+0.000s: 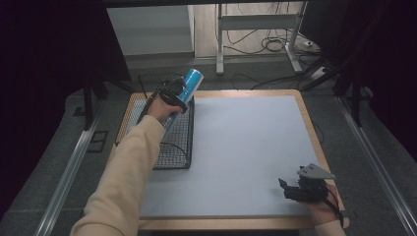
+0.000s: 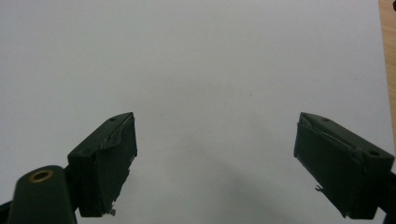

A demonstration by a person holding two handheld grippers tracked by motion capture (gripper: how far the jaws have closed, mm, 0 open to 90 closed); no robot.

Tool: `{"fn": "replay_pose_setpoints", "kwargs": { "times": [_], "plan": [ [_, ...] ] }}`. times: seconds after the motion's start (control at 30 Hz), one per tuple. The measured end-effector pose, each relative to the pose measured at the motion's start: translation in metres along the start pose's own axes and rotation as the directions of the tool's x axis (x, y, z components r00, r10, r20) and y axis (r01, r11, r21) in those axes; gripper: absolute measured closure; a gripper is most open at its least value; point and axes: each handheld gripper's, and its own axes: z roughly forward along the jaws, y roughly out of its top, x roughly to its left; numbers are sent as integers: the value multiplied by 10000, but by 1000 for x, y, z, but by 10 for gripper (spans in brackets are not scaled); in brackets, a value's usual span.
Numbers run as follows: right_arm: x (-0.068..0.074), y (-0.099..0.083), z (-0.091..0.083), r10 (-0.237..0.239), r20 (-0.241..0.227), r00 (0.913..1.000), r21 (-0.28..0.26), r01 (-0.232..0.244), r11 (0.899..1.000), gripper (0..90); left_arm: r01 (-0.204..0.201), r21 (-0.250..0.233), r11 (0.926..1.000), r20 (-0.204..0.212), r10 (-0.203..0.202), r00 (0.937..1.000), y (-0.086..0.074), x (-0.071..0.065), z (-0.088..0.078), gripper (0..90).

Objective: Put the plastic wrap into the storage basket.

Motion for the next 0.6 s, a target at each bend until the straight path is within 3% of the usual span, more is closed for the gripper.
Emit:
{"fn": "replay_pose_setpoints", "kwargs": {
  "times": [0.2,0.3,0.4,0.43,0.47,0.53,0.6],
  "plan": [
    [1,0,0,-23,24,10000,37,23,10000,137,197,-135,9997,-99,-198,9998,0,2,2,317],
    [1,0,0,-20,25,10000,40,19,10000,136,93,-213,9997,-175,-97,9998,1,1,1,311],
    [1,0,0,-21,14,10000,53,21,10000,136,152,-699,9974,-194,-166,9997,1,1,-5,295],
    [1,0,0,-24,6,10000,61,24,10000,136,389,-860,9955,87,-383,9992,2,2,-11,234],
    [1,0,0,-24,6,10000,61,24,10000,136,389,-860,9955,87,-383,9992,2,2,-11,207],
    [1,0,0,-15,1,10000,59,15,10000,136,328,-922,9952,-43,-334,9994,1,0,-18,188],
    [1,0,-1,-25,0,10000,44,25,10000,136,372,-1404,9894,-176,-401,9990,-2,-3,-27,182]
  ]
}}
